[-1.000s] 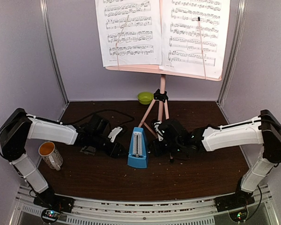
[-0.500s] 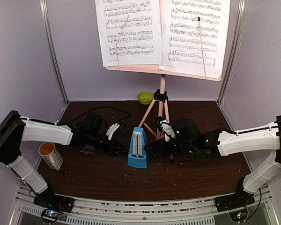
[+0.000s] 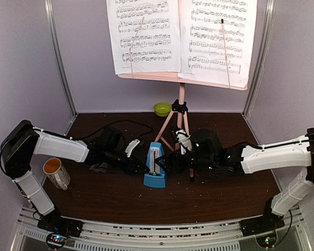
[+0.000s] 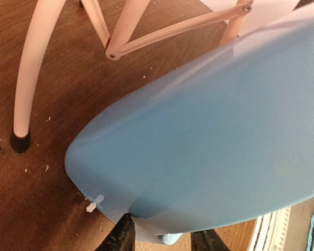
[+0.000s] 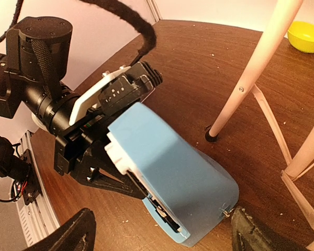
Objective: Set up the instrument practice props
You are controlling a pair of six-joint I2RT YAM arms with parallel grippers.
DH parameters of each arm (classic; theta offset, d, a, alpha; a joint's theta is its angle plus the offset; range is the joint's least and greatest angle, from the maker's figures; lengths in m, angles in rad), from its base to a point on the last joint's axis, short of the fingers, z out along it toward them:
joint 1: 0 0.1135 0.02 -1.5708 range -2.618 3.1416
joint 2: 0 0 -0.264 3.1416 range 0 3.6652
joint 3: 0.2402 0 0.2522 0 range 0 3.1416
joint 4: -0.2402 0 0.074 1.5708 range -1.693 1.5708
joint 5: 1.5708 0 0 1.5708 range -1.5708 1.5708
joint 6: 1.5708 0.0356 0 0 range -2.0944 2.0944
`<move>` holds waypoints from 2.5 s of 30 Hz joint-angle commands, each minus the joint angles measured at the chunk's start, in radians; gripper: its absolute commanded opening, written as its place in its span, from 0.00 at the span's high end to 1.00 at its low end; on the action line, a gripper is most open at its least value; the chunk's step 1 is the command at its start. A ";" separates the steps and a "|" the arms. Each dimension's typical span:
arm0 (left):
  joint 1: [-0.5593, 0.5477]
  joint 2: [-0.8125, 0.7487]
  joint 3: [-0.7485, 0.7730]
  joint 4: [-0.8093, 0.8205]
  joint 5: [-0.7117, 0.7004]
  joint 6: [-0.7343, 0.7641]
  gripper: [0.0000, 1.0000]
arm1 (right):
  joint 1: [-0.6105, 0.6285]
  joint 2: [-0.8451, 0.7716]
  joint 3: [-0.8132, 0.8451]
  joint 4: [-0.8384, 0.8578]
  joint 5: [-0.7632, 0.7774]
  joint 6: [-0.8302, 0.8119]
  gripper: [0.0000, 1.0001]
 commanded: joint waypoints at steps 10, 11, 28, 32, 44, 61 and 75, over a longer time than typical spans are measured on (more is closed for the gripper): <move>-0.003 -0.068 -0.019 0.096 0.076 0.032 0.60 | 0.002 0.030 0.035 0.046 0.049 0.006 0.16; 0.001 -0.079 -0.026 0.093 0.062 0.033 0.58 | 0.002 0.033 0.037 0.042 0.057 0.005 0.18; 0.019 -0.130 -0.046 0.063 -0.007 0.032 0.54 | 0.003 0.087 0.062 0.069 0.153 0.043 0.30; 0.021 -0.139 -0.046 0.054 -0.013 0.037 0.54 | 0.003 0.077 0.052 0.067 0.170 0.043 0.39; 0.035 -0.136 -0.009 0.019 -0.016 0.059 0.54 | 0.003 0.031 0.006 0.078 0.151 0.018 0.49; 0.036 -0.177 -0.005 0.026 -0.161 -0.012 0.49 | 0.004 -0.042 -0.015 -0.041 0.224 0.022 0.33; 0.037 -0.242 -0.022 -0.045 -0.315 -0.005 0.48 | 0.003 -0.166 -0.141 -0.205 0.382 0.074 0.34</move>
